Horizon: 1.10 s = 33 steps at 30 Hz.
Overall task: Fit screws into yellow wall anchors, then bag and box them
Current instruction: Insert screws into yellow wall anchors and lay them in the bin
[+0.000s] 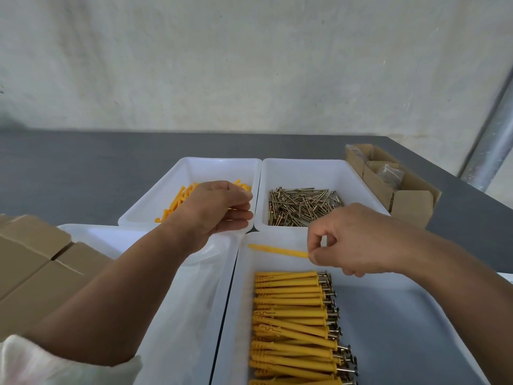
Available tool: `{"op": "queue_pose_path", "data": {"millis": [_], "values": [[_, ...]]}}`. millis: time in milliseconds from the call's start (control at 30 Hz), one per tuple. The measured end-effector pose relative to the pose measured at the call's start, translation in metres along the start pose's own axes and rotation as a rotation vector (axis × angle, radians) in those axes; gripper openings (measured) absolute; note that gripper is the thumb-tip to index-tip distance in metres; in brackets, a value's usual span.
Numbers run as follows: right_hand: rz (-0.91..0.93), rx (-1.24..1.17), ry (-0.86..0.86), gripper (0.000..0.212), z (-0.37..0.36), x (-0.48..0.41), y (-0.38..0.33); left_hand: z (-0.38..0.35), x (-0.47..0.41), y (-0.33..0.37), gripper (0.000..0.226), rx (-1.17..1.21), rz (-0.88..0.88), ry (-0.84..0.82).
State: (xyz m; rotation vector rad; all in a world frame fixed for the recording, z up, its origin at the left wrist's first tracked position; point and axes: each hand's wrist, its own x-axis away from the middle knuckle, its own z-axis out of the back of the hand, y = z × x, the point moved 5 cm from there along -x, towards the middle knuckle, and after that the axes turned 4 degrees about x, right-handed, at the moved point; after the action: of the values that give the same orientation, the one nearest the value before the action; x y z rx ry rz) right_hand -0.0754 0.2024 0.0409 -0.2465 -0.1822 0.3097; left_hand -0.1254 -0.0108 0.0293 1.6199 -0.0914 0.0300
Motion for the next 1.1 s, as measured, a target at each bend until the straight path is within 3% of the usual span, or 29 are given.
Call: {"op": "queue_pose_path", "data": {"millis": [100, 267, 433, 700, 800, 933, 1100], "values": [[-0.024, 0.051, -0.124, 0.008, -0.007, 0.003, 0.0, 0.011, -0.005, -0.001, 0.008, -0.198, -0.091, 0.145], [-0.006, 0.149, -0.22, 0.008, -0.019, 0.006, -0.008, 0.024, -0.01, -0.001, 0.007, -0.805, -0.31, 0.346], [0.005, 0.207, -0.26, 0.008, -0.031, 0.004, -0.014, 0.031, -0.02, -0.015, 0.02, -1.083, -0.282, 0.325], [-0.015, 0.186, -0.27, 0.016, -0.037, 0.001, -0.011, 0.029, -0.029, -0.03, 0.068, -1.429, -0.104, 0.14], [-0.024, 0.156, -0.289, 0.022, -0.035, 0.002, -0.009, 0.029, -0.03, -0.032, 0.071, -1.483, -0.084, 0.101], [-0.013, 0.17, -0.169, 0.022, -0.022, 0.0, -0.005, 0.03, -0.033, -0.033, 0.07, -1.513, -0.044, 0.076], [-0.005, 0.193, 0.241, 0.025, 0.005, -0.011, 0.006, 0.028, -0.033, -0.032, 0.07, -1.504, -0.064, 0.069]]}}
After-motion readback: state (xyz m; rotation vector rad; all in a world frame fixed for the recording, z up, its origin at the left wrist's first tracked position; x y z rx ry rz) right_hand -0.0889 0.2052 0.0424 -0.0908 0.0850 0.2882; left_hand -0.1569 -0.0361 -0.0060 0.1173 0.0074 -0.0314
